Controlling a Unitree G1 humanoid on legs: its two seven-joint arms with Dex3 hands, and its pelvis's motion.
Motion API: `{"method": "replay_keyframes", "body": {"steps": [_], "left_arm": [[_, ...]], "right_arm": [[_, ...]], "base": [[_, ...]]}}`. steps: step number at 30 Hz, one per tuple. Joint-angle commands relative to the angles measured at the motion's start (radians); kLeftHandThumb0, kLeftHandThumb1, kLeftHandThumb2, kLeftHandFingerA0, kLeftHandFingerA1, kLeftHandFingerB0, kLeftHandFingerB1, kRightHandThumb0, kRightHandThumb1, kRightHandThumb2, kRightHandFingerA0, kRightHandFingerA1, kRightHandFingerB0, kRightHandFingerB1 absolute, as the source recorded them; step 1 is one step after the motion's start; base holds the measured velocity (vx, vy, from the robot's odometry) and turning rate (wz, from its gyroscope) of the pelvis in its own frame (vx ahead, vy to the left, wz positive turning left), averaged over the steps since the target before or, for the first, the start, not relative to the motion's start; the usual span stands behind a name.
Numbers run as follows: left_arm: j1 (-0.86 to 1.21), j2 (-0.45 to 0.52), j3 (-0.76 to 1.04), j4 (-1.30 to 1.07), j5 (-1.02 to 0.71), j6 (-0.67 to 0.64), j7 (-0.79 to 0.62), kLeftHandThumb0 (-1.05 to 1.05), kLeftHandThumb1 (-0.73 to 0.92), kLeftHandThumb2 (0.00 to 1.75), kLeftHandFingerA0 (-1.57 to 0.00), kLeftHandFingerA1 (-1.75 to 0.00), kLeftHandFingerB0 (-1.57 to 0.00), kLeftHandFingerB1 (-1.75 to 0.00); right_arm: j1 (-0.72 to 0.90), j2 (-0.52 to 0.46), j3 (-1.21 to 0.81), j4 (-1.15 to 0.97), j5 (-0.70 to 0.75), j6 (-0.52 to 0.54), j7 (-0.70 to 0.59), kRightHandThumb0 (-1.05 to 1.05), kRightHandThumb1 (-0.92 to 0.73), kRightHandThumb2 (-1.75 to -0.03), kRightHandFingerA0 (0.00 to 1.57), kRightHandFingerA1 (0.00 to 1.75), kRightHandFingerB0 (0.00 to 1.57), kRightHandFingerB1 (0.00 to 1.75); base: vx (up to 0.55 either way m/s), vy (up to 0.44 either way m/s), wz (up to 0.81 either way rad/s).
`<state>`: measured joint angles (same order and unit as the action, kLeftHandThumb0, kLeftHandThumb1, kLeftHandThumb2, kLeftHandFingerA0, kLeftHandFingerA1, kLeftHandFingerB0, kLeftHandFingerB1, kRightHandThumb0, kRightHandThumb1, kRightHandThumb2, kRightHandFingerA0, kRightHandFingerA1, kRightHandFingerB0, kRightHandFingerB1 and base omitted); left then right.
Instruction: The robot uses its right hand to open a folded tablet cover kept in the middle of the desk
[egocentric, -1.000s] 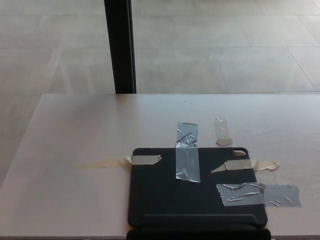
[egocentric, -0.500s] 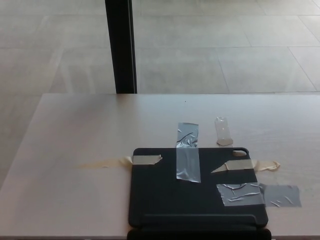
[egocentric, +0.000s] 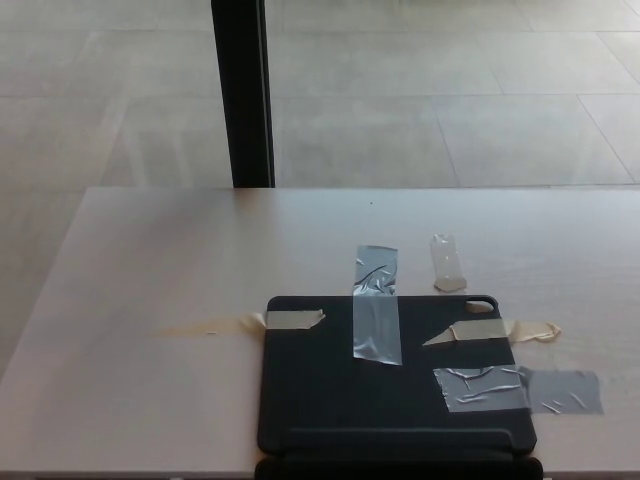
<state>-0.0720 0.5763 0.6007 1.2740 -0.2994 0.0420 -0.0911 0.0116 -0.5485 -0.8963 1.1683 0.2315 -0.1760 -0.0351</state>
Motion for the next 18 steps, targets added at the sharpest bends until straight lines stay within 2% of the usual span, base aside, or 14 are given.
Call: {"method": "replay_keyframes", "body": {"steps": [1,3,4,5,11,18], "left_arm": [[-0.004,0.000,-0.001,0.008,-0.010,0.009,0.001,-0.79,0.82,0.64,-0.79,-0.78,-0.63,-0.67],[-0.004,-0.001,-0.002,0.009,-0.009,0.006,0.002,-0.79,0.82,0.64,-0.79,-0.78,-0.63,-0.67],[-0.004,-0.001,0.002,0.007,-0.014,0.011,0.002,-0.78,0.82,0.64,-0.78,-0.77,-0.63,-0.67],[0.000,-0.001,-0.002,0.003,-0.010,0.006,-0.003,-0.78,0.83,0.64,-0.77,-0.77,-0.62,-0.67],[-0.003,-0.007,-0.009,0.006,-0.004,0.002,0.010,-0.78,0.84,0.64,-0.78,-0.76,-0.64,-0.67],[0.002,-0.007,-0.005,0.002,-0.009,-0.003,-0.010,-0.79,0.84,0.65,-0.75,-0.77,-0.59,-0.66]], "right_arm": [[0.005,-0.031,0.025,0.012,0.042,-0.040,-0.007,-0.86,-0.92,-0.70,0.69,0.49,0.47,0.43],[0.005,-0.034,0.031,0.014,0.052,-0.039,-0.007,-0.86,-0.92,-0.70,0.69,0.49,0.47,0.43],[0.008,-0.034,0.035,0.014,0.056,-0.040,-0.007,-0.96,-0.72,-0.92,0.69,0.59,0.44,0.50],[0.008,-0.036,0.033,0.011,0.063,-0.033,-0.003,-0.89,-0.92,-0.68,0.69,0.51,0.46,0.43],[0.007,-0.041,0.070,0.010,0.061,-0.045,-0.018,-0.86,-0.92,-0.70,0.71,0.52,0.47,0.44],[-0.002,-0.033,0.059,0.009,0.106,-0.052,-0.010,-0.86,-0.90,-0.68,0.71,0.55,0.49,0.46]], "base": [[0.00,0.000,0.00],[0.00,0.000,0.00],[0.00,0.000,0.00],[0.00,0.000,0.00],[0.00,0.000,0.00],[0.00,0.000,0.00]]}}
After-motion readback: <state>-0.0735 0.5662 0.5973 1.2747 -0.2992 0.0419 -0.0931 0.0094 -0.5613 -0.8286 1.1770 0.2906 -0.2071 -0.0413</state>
